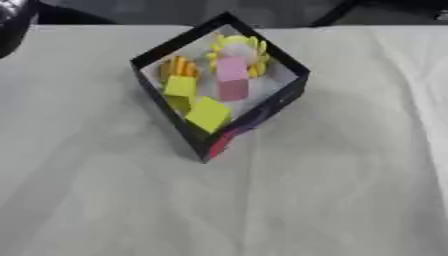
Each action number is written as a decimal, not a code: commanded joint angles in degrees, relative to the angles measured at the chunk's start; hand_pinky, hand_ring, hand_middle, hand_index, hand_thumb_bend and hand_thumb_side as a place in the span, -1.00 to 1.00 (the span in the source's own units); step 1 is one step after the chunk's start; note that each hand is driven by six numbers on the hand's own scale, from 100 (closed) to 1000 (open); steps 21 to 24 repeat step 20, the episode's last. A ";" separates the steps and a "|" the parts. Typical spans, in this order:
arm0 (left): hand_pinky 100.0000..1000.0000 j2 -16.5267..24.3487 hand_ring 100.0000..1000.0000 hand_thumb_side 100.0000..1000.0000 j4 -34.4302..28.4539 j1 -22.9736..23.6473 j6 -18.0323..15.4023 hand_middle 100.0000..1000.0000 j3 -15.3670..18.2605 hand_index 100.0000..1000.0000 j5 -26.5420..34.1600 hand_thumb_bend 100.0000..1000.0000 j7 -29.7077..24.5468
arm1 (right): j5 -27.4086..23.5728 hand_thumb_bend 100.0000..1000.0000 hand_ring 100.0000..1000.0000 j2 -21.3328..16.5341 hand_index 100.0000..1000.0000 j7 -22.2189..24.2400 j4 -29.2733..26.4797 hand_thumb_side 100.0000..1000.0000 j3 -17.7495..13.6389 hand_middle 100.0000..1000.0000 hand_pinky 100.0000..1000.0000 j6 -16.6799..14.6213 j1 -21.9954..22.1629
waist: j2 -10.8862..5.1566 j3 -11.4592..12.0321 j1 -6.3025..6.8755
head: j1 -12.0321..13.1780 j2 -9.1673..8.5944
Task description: Pick up objects on the table and place them in the box.
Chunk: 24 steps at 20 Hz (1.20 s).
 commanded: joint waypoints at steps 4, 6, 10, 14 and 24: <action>0.61 -5.64 0.60 0.23 -3.28 7.78 -0.22 0.58 5.58 0.80 2.22 -1.00 -0.27 | 1.47 -1.00 0.42 -1.09 0.60 -2.61 -3.28 -0.06 -1.59 0.21 0.94 -3.87 0.72 | -2.64 0.61 -1.00 | -1.46 0.18; 0.63 -8.19 0.61 0.27 -3.30 9.77 0.41 0.59 6.20 0.81 2.38 -1.00 -0.88 | 1.85 -1.00 0.43 -0.45 0.60 -3.42 -3.96 -0.05 -1.90 0.22 0.94 -4.92 1.22 | -2.90 0.70 -1.02 | -1.71 0.24; 0.67 -12.27 0.65 0.31 -3.30 11.51 2.05 0.64 7.03 0.86 3.24 -1.00 -2.51 | 2.61 -1.00 0.46 0.82 0.60 -4.21 -5.11 -0.05 -2.08 0.24 0.94 -6.67 2.09 | -3.46 0.69 -0.92 | -1.90 0.42; 0.67 -15.51 0.67 0.33 -3.30 12.06 3.77 0.66 7.80 0.88 4.86 -0.96 -4.23 | 3.48 -1.00 0.51 2.29 0.61 -3.73 -5.64 -0.05 -2.11 0.28 0.94 -8.33 2.88 | -3.88 0.78 -0.71 | -2.24 0.55; 0.69 -18.42 0.72 0.32 -3.30 11.33 5.86 0.70 8.17 0.90 5.36 -0.92 -5.50 | 4.18 -1.00 0.58 4.34 0.64 -1.21 -5.21 -0.05 -1.94 0.37 0.95 -10.33 3.27 | -4.23 0.97 -0.02 | -2.25 0.47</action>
